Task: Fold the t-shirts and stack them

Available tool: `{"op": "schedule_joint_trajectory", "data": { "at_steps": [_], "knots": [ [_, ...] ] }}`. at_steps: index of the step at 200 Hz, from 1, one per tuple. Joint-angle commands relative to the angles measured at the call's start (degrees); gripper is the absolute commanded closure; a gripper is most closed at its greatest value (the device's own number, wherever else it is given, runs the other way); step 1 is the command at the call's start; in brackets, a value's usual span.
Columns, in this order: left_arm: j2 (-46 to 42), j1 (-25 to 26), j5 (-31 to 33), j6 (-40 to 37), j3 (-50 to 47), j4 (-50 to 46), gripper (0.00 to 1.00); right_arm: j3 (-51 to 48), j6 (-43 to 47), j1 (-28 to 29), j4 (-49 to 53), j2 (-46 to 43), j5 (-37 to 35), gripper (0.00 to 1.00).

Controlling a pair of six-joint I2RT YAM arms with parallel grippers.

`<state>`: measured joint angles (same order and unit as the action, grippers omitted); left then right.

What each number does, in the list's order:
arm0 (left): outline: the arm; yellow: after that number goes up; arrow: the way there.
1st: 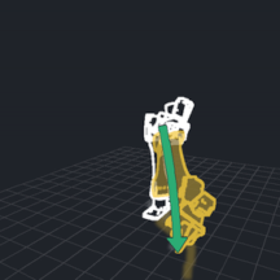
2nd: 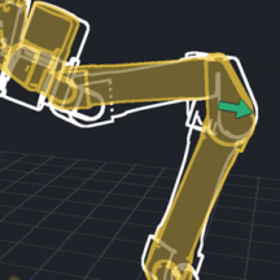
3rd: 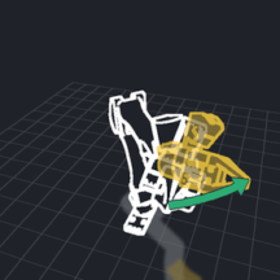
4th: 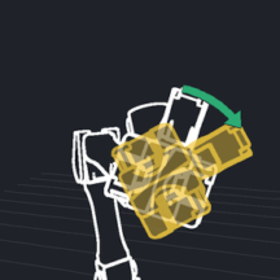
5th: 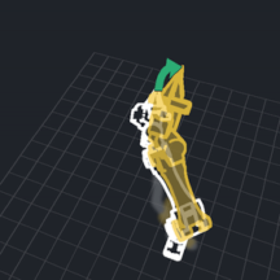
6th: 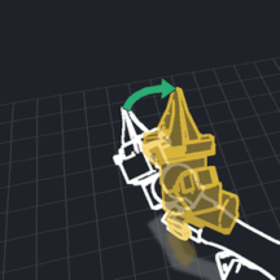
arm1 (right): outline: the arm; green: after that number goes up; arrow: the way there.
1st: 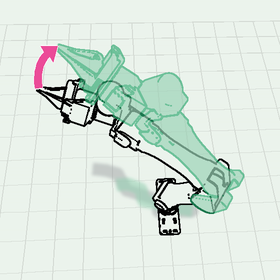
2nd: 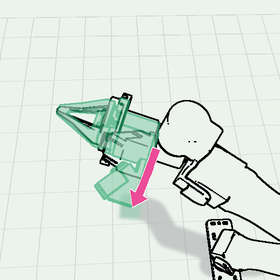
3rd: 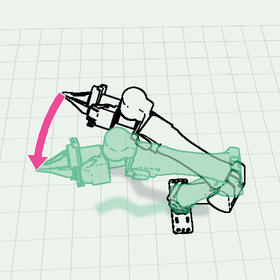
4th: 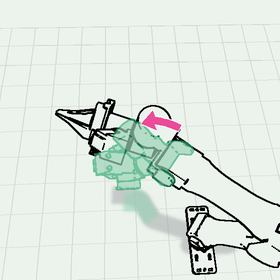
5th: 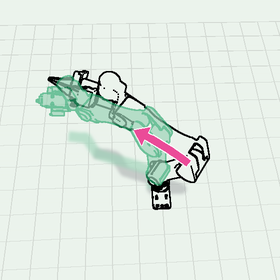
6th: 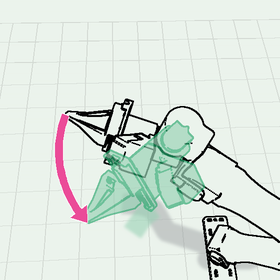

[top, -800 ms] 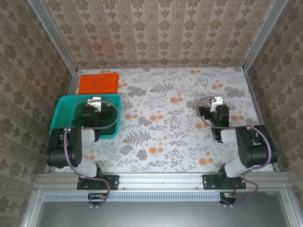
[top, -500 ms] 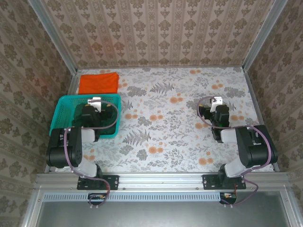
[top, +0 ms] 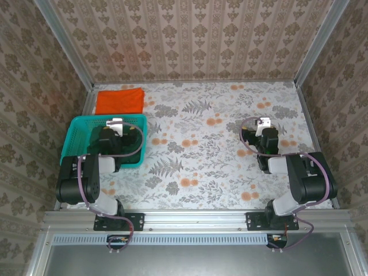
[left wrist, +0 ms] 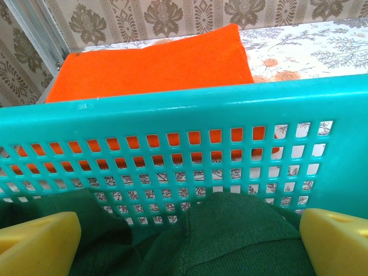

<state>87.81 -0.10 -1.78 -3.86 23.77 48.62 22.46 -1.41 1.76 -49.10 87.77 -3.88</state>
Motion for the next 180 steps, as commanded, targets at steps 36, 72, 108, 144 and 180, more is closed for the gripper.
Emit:
{"op": "schedule_joint_trajectory", "data": {
  "at_steps": [36,72,108,144,180],
  "knots": [
    [0.19,-0.37,-1.30,1.27,-0.39,-0.11,0.00,0.18,0.36,0.00,-1.51,0.04,-0.68,0.00],
    [-1.58,-0.77,0.87,2.76,-1.67,1.01,0.00,-0.51,-0.24,0.95,-1.49,-1.94,-5.73,0.00],
    [-17.58,1.91,5.25,2.40,-1.45,-10.35,0.00,-0.13,-4.75,2.20,14.42,-21.13,-11.50,0.00],
    [-27.94,4.34,6.68,17.07,5.30,-20.51,0.00,2.32,-25.09,2.20,33.95,-37.42,-14.26,0.01],
    [-30.59,2.73,-0.96,36.74,16.44,-36.63,0.00,4.61,-28.10,1.48,39.90,-43.54,0.67,0.01]
  ]
}}
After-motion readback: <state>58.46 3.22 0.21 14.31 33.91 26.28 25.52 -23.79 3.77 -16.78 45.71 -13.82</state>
